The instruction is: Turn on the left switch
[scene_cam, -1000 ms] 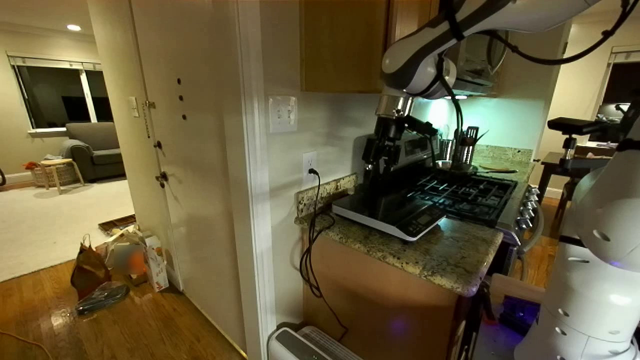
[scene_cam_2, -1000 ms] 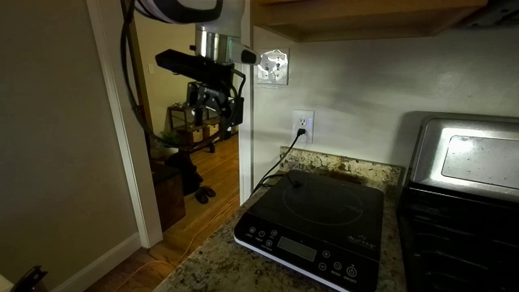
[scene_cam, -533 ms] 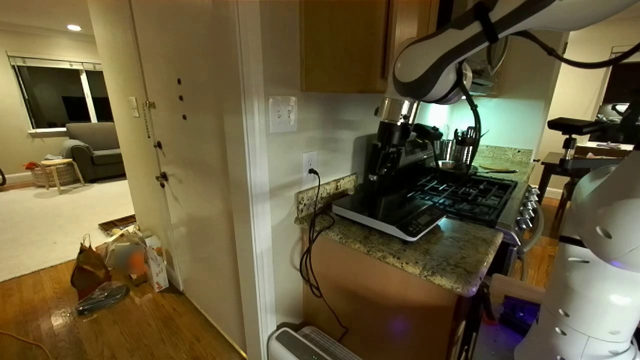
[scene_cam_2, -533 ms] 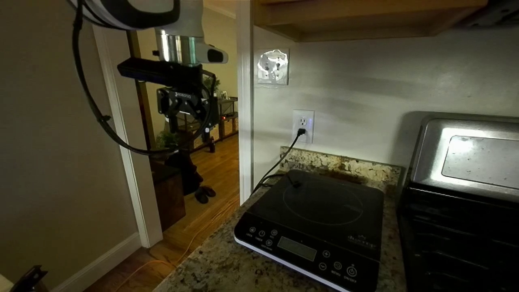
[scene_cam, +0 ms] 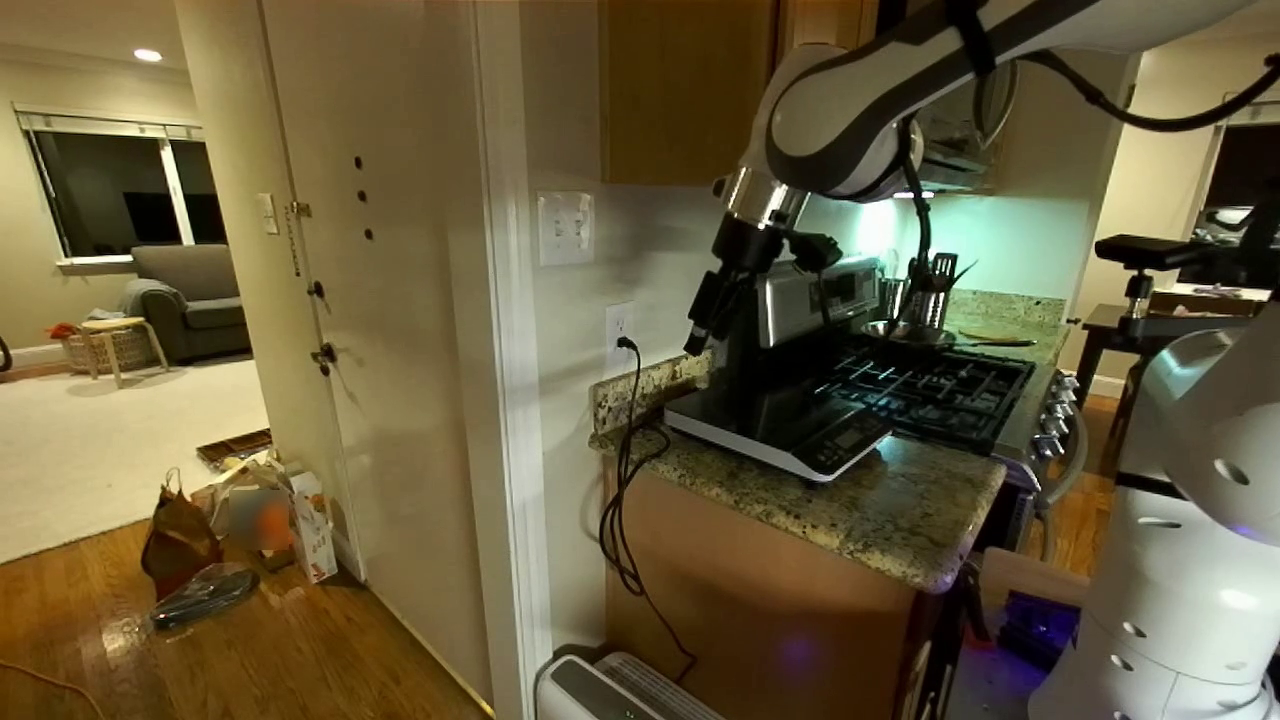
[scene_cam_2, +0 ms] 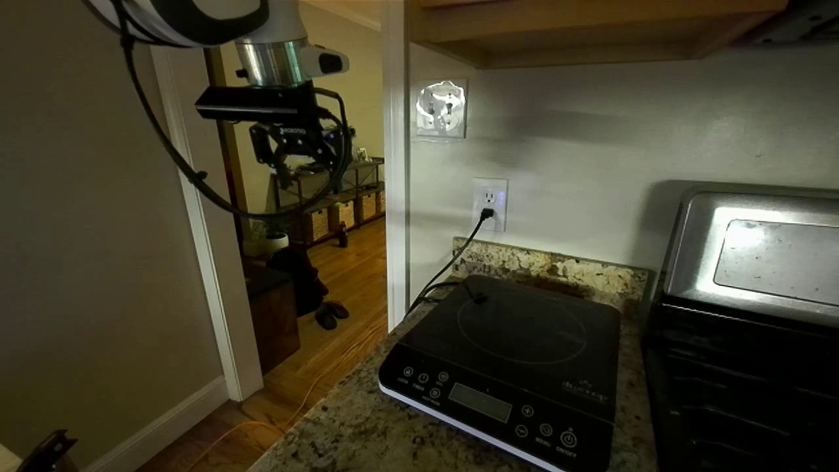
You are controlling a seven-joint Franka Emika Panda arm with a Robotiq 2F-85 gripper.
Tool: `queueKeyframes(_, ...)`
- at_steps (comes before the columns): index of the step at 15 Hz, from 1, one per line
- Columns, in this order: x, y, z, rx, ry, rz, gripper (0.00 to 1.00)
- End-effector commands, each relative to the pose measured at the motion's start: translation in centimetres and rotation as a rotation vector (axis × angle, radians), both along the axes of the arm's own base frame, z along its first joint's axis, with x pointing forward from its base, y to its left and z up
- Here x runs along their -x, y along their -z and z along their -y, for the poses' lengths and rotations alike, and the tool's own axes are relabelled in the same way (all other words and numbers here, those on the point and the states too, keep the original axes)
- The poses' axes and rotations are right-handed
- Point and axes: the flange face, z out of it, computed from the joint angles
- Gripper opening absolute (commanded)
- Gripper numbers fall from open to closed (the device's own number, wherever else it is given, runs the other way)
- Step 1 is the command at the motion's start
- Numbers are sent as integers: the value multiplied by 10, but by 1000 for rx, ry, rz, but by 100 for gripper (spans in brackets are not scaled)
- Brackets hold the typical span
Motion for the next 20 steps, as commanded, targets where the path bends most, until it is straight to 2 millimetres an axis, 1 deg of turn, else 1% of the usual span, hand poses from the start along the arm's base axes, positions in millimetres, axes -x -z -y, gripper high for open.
queueKeyframes(1, -36, -13, 10, 13, -10, 42, 100)
queueKeyframes(4, -61, -24, 21, 19, 10, 58, 100)
queueKeyframes(6, -72, -29, 26, 21, 13, 68, 100)
queueKeyframes(7, -74, -32, 28, 24, 8, 72, 100)
queueKeyframes(8, -71, -33, 32, 31, 1, 78, 100)
queueKeyframes(9, -69, -29, 23, 27, 19, 56, 100)
queueKeyframes(12, -71, -31, 28, 32, 13, 59, 100)
queueKeyframes(16, -71, -31, 28, 32, 12, 59, 100)
queueKeyframes(17, -74, -30, 27, 29, 28, 66, 100)
queueKeyframes(20, -87, -29, 22, -39, 190, 126, 100)
